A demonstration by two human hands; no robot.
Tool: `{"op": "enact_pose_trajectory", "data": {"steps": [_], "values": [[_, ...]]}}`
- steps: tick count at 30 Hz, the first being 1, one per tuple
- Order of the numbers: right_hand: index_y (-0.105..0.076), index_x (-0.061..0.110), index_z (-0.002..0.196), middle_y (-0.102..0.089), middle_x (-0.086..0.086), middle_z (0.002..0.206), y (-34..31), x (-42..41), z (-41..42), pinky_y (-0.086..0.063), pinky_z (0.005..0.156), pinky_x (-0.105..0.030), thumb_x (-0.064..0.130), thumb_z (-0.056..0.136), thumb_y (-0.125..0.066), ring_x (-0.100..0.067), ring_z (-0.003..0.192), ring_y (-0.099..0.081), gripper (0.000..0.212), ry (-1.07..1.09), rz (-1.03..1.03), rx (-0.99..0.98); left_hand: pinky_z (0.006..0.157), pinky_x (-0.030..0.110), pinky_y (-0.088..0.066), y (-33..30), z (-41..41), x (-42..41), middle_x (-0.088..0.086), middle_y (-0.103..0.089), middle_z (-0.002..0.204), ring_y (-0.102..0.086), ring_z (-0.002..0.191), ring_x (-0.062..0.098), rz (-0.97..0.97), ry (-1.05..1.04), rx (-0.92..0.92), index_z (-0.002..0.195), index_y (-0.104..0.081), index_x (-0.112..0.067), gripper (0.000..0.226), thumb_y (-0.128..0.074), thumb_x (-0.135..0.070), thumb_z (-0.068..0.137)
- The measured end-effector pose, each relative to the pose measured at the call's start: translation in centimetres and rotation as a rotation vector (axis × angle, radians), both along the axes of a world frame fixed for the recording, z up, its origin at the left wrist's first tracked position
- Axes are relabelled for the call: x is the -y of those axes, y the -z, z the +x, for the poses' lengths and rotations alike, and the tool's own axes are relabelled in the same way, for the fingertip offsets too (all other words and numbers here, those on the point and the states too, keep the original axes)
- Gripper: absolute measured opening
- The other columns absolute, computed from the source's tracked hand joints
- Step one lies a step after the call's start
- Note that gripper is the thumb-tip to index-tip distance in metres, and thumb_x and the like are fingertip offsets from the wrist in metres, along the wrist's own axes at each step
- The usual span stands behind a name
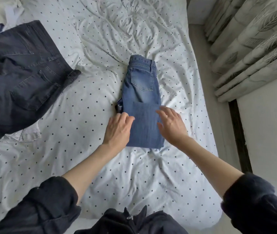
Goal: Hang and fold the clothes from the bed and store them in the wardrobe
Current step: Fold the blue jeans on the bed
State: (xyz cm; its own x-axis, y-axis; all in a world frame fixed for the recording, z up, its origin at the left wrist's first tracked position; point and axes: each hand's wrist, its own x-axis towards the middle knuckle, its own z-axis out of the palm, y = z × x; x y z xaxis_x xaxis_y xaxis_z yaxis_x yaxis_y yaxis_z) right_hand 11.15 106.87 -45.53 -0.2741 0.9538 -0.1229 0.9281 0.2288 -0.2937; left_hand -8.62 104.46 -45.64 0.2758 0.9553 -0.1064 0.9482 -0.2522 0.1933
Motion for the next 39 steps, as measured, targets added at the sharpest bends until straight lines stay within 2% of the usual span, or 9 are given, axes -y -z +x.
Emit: {"op": "enact_pose_trajectory", "data": {"steps": [2,5,11,19,22,27,35,37,39], "values": [[-0.063,0.001,0.114,-0.059,-0.020,0.123,1.7,2.0,-0.8,-0.045,0.094,-0.045,0.003,0.075,-0.067,-0.035,0.115,-0.056,0.039,-0.102,0.074,-0.001,0.089,0.040,-0.046,2.2,0.3,1.9,0.016,-0.056,0.122,-0.055,0.112,0.032,-0.047,0.052,-0.006,0.122,-0.058,-0.006,0.048,-0.064,0.004,0.075],[-0.068,0.000,0.107,-0.064,-0.020,0.115,4.5,4.2,-1.3,-0.051,0.089,-0.048,0.005,0.065,-0.078,-0.036,0.106,-0.063,0.043,-0.146,0.043,0.020,0.114,0.046,-0.020,5.4,0.0,3.5,0.014,-0.021,0.155,-0.018,0.143,0.032,-0.195,0.097,-0.137,0.144,-0.035,-0.010,0.058,-0.054,-0.011,0.089],[-0.057,0.006,0.129,-0.052,-0.015,0.136,10.0,4.8,-1.8,-0.043,0.102,-0.046,0.038,0.057,-0.086,-0.030,0.126,-0.051,0.084,-0.145,-0.104,0.244,0.115,0.050,-0.014,10.2,0.1,2.6,0.011,-0.019,0.156,-0.019,0.143,0.029,-0.084,0.163,-0.380,0.149,-0.021,-0.017,0.078,-0.061,-0.029,0.084],[-0.060,0.004,0.124,-0.057,-0.017,0.129,11.6,4.2,-1.5,-0.047,0.098,-0.044,0.006,0.082,-0.053,-0.030,0.119,-0.056,0.044,-0.185,0.121,0.224,0.108,0.041,-0.037,12.0,0.2,1.8,0.009,-0.045,0.144,-0.043,0.132,0.026,0.035,0.219,-0.399,0.140,-0.044,-0.018,0.051,-0.037,-0.013,0.090],[-0.067,0.001,0.113,-0.065,-0.019,0.116,10.6,2.8,-1.1,-0.052,0.091,-0.042,0.011,0.066,-0.075,-0.031,0.106,-0.064,0.049,-0.254,0.091,0.200,0.101,0.035,-0.045,11.1,0.5,0.8,0.007,-0.059,0.130,-0.057,0.119,0.024,0.059,0.259,-0.364,0.126,-0.061,-0.018,0.041,-0.053,-0.013,0.085],[-0.068,0.000,0.079,-0.070,-0.015,0.080,7.3,2.4,-0.7,-0.057,0.072,-0.036,0.000,0.055,-0.074,-0.030,0.075,-0.069,0.024,-0.233,0.040,0.064,0.115,0.030,-0.013,8.7,0.3,-0.5,0.008,-0.028,0.152,-0.028,0.139,0.022,-0.221,0.274,-0.390,0.146,-0.025,-0.012,0.056,-0.047,-0.014,0.095],[-0.058,0.011,0.108,-0.067,-0.008,0.102,0.2,5.2,-0.4,-0.043,0.082,-0.032,0.016,0.084,-0.046,-0.029,0.094,-0.060,0.028,-0.210,-0.235,0.137,0.083,0.032,-0.045,0.1,-0.2,0.8,0.001,-0.063,0.115,-0.058,0.107,0.023,-0.445,0.300,-0.229,0.126,-0.055,-0.027,0.041,-0.049,-0.017,0.086],[-0.058,0.015,0.110,-0.067,-0.009,0.101,-1.5,6.5,-0.1,-0.042,0.075,-0.030,0.020,0.084,-0.048,-0.031,0.092,-0.061,0.029,-0.245,-0.318,0.168,0.066,0.029,-0.044,-2.4,-0.1,1.8,0.007,-0.065,0.087,-0.058,0.082,0.023,-0.601,0.303,-0.171,0.089,-0.064,-0.025,0.022,-0.050,-0.013,0.078],[-0.061,0.016,0.105,-0.068,-0.012,0.097,-3.0,7.4,0.3,-0.039,0.071,-0.029,0.022,0.083,-0.050,-0.033,0.085,-0.059,0.024,-0.277,-0.397,0.159,0.048,0.024,-0.037,-4.1,0.1,2.2,0.009,-0.059,0.065,-0.051,0.056,0.011,-0.733,0.290,-0.124,0.060,-0.047,-0.018,0.014,-0.048,-0.011,0.072]]}}
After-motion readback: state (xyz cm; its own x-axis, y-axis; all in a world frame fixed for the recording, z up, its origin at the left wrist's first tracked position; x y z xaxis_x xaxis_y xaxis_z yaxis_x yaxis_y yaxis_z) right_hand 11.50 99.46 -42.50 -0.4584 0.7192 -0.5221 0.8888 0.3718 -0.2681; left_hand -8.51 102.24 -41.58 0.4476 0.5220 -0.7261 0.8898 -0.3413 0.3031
